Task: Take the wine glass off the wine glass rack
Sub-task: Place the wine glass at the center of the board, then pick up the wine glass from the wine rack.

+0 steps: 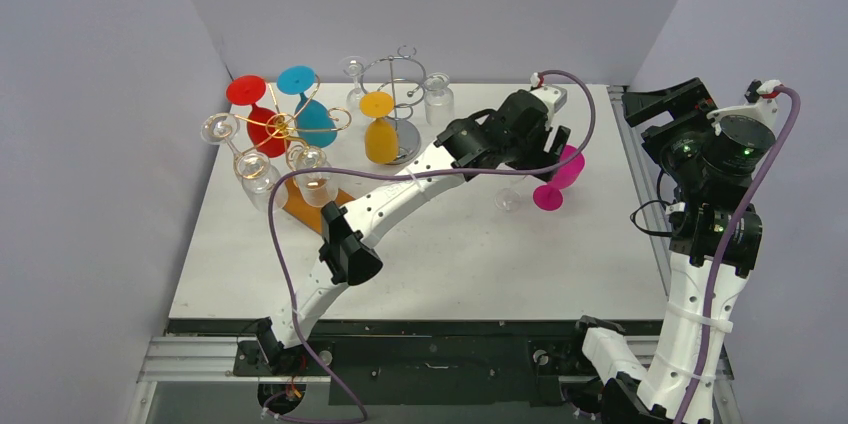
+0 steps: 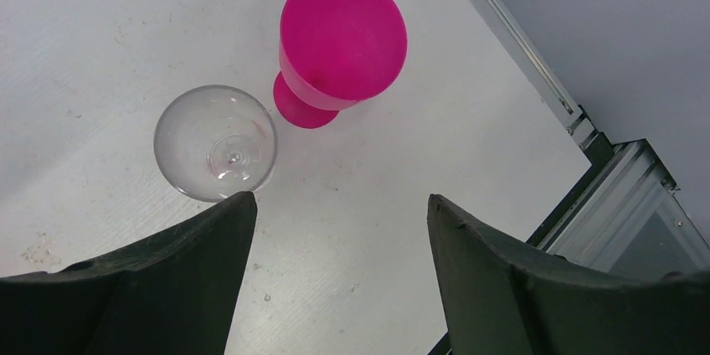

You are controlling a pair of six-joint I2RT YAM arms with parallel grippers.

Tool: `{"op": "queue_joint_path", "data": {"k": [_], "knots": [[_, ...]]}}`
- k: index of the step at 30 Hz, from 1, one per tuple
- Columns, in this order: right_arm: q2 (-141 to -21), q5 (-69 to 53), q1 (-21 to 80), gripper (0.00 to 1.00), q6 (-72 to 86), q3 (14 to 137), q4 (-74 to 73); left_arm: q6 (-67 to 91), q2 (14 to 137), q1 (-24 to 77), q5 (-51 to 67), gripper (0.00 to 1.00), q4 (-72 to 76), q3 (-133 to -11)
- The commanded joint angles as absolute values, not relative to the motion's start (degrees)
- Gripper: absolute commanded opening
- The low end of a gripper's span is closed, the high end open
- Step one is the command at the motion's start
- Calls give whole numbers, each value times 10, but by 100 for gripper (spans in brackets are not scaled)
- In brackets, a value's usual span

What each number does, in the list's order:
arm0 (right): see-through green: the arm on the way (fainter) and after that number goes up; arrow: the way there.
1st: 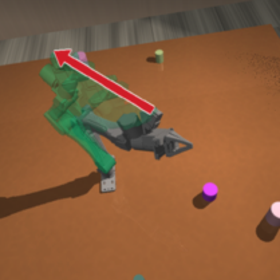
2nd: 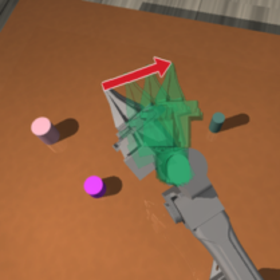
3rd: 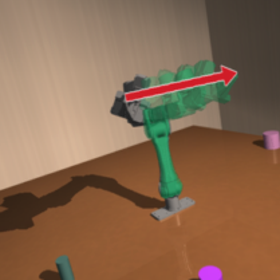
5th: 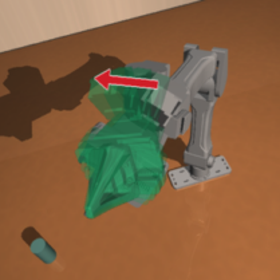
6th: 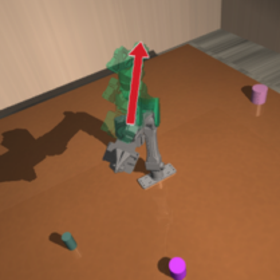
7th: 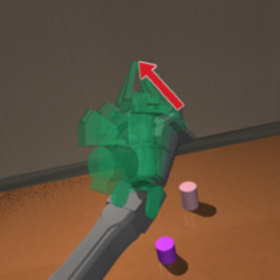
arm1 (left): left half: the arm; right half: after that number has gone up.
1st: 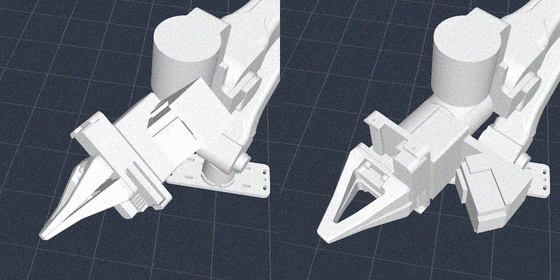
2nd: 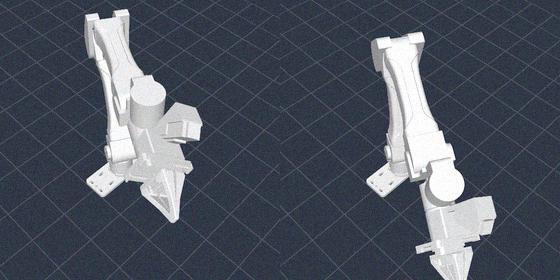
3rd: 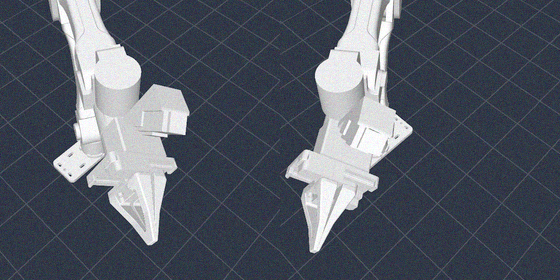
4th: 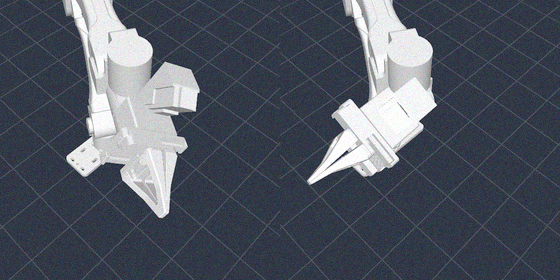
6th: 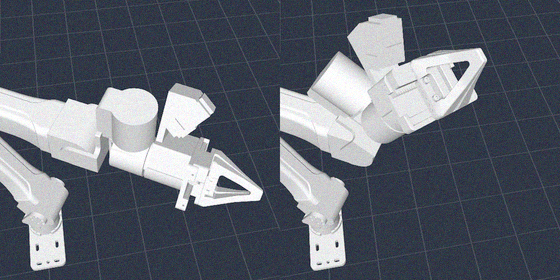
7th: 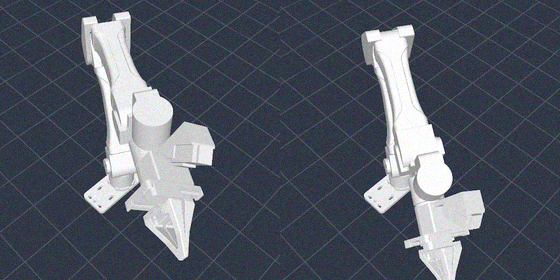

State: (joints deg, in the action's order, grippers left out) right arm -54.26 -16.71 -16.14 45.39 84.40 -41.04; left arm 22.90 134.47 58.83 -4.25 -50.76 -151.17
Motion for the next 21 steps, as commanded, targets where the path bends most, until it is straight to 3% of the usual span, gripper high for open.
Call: {"op": "queue_joint_path", "data": {"k": [1,6,12,21], "knots": [[-545,-156,-160,80,442,855,-399,227,1295,590,-44,72,-469,-1544],[-543,-156,-160,80,436,854,-403,225,1267,590,-72,75,-484,-1532],[-541,-157,-142,81,433,836,-392,214,1149,588,-165,81,-496,-1445],[-597,-47,87,82,442,841,-358,238,910,521,-240,83,-510,-1232]]}}
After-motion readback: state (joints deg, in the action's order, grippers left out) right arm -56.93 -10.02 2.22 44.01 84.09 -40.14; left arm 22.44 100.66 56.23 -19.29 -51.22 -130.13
